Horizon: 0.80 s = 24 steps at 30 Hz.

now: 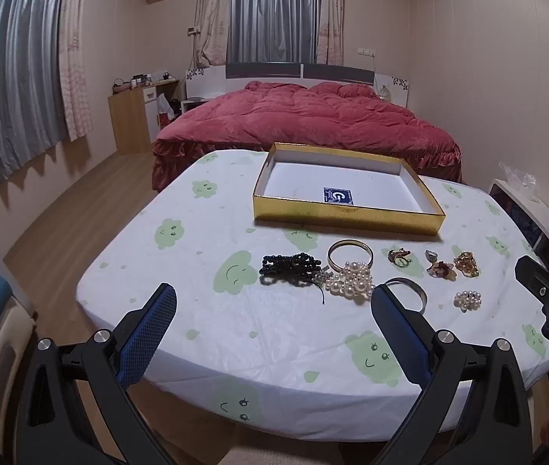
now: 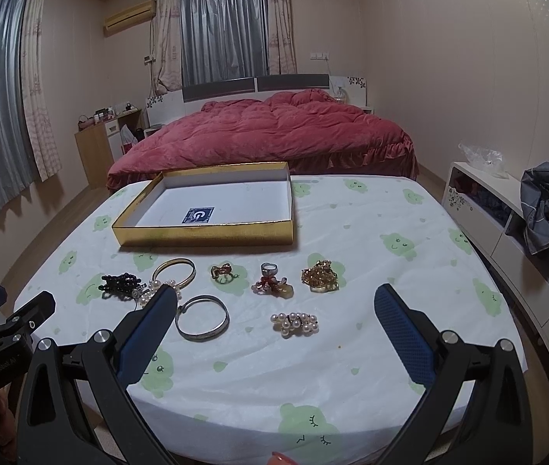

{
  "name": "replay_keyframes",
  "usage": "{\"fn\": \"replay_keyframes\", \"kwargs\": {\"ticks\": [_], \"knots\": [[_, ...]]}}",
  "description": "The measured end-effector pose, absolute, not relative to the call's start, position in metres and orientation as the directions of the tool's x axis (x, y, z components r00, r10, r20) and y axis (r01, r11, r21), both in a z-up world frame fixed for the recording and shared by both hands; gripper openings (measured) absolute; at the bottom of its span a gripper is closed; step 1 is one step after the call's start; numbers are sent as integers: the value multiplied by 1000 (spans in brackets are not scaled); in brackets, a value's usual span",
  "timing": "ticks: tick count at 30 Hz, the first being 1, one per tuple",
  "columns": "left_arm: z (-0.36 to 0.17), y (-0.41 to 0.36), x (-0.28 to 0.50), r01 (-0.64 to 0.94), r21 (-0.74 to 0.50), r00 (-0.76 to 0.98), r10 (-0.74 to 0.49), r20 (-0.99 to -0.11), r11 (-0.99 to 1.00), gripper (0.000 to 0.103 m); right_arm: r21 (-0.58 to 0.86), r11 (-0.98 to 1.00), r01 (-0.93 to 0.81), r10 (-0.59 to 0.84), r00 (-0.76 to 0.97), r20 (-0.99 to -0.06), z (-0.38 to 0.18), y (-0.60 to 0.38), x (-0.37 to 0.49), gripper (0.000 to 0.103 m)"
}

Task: Organize jewelry

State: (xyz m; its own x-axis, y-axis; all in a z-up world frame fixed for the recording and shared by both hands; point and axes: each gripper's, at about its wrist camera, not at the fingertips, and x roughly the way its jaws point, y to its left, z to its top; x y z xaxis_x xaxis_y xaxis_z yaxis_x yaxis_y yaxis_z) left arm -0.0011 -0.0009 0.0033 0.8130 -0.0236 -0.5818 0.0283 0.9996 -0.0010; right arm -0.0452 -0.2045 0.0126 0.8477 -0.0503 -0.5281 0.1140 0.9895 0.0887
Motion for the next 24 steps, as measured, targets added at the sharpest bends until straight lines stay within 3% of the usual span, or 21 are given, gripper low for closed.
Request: {"fn": "replay_keyframes", "kwargs": {"ticks": [24], "knots": [[-3,1,1,71,-17,804,-67,-591,997,98,134,987,87,-7,860,-510,4,-213,-41,0]]}}
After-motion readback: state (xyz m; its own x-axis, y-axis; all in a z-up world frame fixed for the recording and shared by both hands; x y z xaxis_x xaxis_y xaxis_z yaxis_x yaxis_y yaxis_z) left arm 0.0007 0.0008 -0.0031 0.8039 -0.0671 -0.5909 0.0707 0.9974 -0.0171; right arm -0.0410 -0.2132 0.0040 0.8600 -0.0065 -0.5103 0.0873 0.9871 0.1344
